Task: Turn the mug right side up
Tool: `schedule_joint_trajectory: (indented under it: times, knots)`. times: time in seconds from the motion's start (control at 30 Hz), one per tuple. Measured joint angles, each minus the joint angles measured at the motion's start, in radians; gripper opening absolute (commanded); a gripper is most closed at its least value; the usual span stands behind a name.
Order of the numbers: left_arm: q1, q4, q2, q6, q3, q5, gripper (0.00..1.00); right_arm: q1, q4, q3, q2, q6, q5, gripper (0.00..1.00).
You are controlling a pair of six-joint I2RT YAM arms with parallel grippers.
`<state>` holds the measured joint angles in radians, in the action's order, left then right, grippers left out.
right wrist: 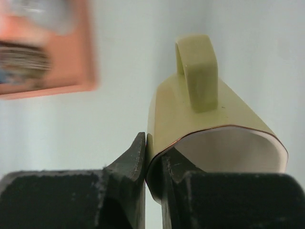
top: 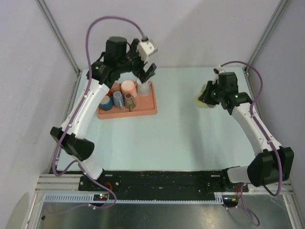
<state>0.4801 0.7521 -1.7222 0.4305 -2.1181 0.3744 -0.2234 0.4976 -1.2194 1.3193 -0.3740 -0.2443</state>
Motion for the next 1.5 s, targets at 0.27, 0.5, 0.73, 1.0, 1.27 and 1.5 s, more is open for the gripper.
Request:
schedule_joint_trajectory:
  times: [0.27,0.5,0.73,1.0,1.27,1.5]
  knots:
    - [-0.011,0.007,0.127,0.618,0.581,-0.133,0.97,0.110,0.320,-0.051,0.201,0.160,0.352,0.00]
    - [-0.018,0.038,0.137,0.962,0.797,-0.182,0.91,0.130,0.365,-0.053,0.317,0.209,0.446,0.00]
    - [-0.054,0.026,0.139,1.172,0.803,-0.188,0.86,0.129,0.340,-0.065,0.385,0.218,0.448,0.02]
    - [-0.112,0.013,0.117,1.372,0.809,-0.187,0.82,0.129,0.317,-0.066,0.393,0.212,0.442,0.43]
    - [-0.124,0.012,0.043,1.509,0.845,-0.185,0.76,0.125,0.306,-0.066,0.383,0.206,0.435,0.58]
    - [-0.124,0.010,-0.056,1.535,0.840,-0.200,0.65,0.108,0.328,-0.066,0.311,0.198,0.435,0.64]
